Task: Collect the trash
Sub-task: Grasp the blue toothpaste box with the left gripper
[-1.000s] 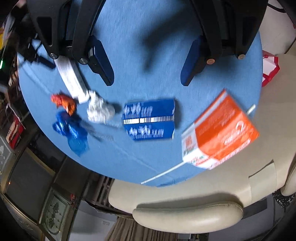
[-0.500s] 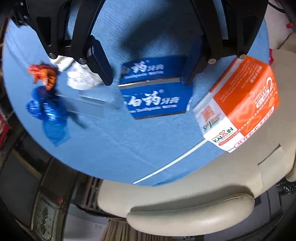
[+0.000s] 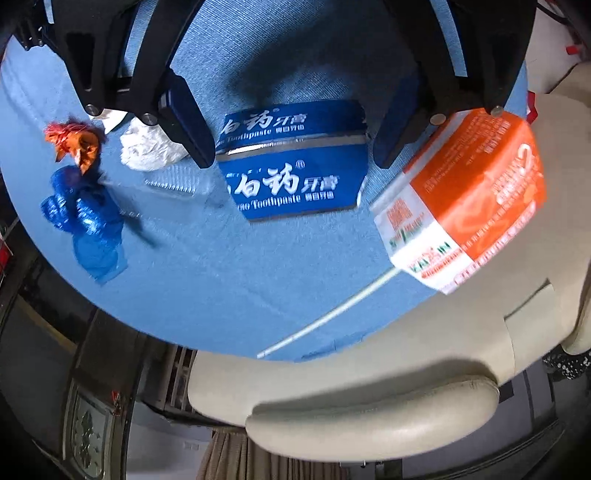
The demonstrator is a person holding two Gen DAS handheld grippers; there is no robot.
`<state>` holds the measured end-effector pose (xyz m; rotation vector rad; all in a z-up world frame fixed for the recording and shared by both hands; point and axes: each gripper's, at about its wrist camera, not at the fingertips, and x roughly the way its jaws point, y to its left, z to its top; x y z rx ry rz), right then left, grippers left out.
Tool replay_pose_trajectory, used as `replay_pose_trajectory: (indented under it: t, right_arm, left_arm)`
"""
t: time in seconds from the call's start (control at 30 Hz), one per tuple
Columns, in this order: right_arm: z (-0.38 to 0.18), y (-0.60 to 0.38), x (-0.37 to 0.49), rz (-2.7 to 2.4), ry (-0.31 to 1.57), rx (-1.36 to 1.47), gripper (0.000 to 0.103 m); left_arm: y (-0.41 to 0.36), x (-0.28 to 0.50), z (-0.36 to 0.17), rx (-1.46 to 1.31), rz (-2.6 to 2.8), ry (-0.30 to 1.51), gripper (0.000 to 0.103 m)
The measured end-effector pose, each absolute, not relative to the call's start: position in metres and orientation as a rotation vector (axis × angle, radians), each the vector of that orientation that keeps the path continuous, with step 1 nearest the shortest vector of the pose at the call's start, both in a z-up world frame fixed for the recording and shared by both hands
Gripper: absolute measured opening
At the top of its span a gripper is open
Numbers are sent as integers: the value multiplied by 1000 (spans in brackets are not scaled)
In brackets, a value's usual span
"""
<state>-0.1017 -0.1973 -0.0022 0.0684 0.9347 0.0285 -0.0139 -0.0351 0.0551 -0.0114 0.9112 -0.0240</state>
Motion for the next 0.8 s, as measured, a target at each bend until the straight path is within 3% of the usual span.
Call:
replay_pose_trajectory:
  t: [0.53,0.57,0.6,0.63,0.73,0.77,0.8]
  right_arm:
    - [-2,-197,-101,34,939,65,55]
    - [-2,-197,-101,34,939,66,55]
    - [-2,-197,-101,35,938,67,55]
    - [-2,-197,-101,34,937,67,55]
    - [-2,-197,-102,34,935,68,55]
    - [-2,-197,-102,36,934,70,55]
    - [-2,-197,-102,37,933,71,55]
  left_arm:
    - [-37,1,29,-60,-96,954,86]
    - [-37,0,29,-69,-118,952,67]
    - [-38,-2,28,-62,-145,968,42]
    - [-39,-5,29,-51,-162,975,39]
    - [-39,-19,35,-60,-276,990,40]
    - [-38,-25,38,-66,-328,992,46]
    - [-36,-31,45,-62,-366,976,64]
